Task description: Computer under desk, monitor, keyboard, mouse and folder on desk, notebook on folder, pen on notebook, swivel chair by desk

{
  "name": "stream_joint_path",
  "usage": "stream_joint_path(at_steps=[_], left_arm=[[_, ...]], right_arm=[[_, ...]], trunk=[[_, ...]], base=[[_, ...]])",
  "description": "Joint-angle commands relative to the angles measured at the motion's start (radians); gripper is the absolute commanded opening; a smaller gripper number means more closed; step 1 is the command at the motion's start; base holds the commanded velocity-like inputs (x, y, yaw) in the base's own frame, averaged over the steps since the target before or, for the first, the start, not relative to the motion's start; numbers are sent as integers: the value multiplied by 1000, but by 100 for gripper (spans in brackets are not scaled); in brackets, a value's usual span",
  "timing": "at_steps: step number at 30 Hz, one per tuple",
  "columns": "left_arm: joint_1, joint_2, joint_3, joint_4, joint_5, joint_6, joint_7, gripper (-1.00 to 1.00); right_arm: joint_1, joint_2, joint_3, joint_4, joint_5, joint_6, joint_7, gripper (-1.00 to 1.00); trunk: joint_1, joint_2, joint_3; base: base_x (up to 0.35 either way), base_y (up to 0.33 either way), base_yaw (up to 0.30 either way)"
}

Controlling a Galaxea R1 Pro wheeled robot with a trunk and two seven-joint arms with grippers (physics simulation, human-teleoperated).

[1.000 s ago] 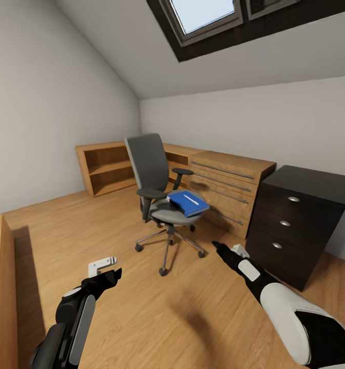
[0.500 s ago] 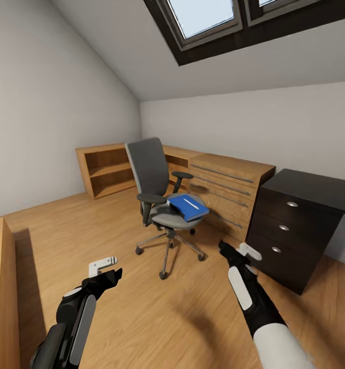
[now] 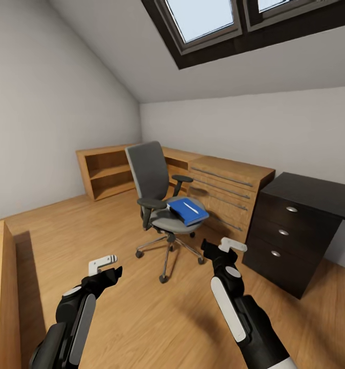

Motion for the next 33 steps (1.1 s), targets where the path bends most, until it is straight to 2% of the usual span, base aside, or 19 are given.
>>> stream_joint_path(at_steps=[1, 9, 17, 33], left_arm=[[-1, -1, 0, -4, 11, 5, 9, 100], [-1, -2, -2, -8, 11, 7, 26, 100], [-1, -13, -2, -8, 11, 7, 35, 100], [-1, -16, 0, -8, 11, 8, 35, 100]], right_arm=[[3, -1, 2, -3, -6, 5, -7, 100], [21, 0, 5, -23, -6, 1, -7, 100], [34, 0, 6, -23, -7, -38, -5, 100], [36, 0, 6, -21, -10, -48, 0, 100]], trunk=[[-4, 7, 2], [-35, 63, 28], [-65, 119, 57], [-127, 231, 108]], base=[[0, 0, 0], [0, 0, -8], [-36, 0, -199], [-267, 104, -285]])
